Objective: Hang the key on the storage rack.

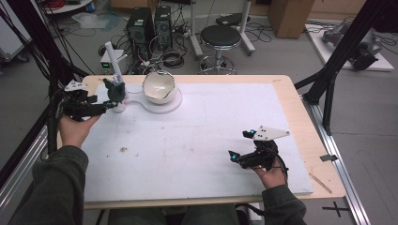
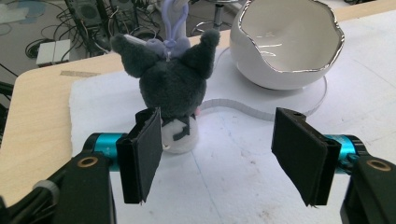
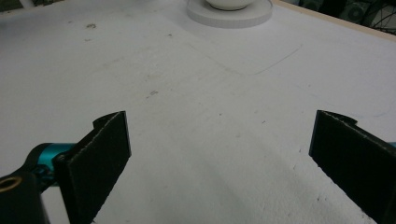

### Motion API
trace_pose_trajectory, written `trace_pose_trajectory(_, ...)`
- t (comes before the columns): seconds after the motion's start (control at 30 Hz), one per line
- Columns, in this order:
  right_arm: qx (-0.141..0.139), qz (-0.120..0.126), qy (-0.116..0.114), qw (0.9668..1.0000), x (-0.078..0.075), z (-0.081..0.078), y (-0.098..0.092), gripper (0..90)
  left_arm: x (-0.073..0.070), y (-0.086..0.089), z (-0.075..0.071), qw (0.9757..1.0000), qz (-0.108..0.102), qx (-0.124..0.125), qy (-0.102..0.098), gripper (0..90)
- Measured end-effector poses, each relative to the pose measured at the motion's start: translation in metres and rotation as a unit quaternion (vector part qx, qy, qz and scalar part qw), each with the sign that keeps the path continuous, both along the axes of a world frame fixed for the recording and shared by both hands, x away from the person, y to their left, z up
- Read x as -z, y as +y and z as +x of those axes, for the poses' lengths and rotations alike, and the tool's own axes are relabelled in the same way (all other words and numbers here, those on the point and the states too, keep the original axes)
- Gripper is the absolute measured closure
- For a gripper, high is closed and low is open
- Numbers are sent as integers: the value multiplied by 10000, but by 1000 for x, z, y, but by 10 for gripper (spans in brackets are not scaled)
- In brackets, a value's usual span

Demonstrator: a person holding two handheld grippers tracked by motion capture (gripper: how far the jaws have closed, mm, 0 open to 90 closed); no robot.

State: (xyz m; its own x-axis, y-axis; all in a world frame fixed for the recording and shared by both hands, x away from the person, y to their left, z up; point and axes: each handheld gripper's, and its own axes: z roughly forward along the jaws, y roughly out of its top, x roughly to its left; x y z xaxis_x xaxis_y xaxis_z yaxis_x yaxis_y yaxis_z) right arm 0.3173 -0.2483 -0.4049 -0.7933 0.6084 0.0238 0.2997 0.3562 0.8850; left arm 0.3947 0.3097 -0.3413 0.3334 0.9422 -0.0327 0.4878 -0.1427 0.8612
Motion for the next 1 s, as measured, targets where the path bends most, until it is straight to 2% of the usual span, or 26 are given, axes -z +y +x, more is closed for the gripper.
trace_pose_trajectory(0.17, -5, -15, -13, 10000, 0, 1, 0, 45, 1, -1, -3, 10000, 10, 56, 16, 333)
trace_pose_trajectory(1.0, 46, -52, -10, 10000, 0, 1, 0, 45, -7, -15, -19, 9990, 79, 411, -152, 315)
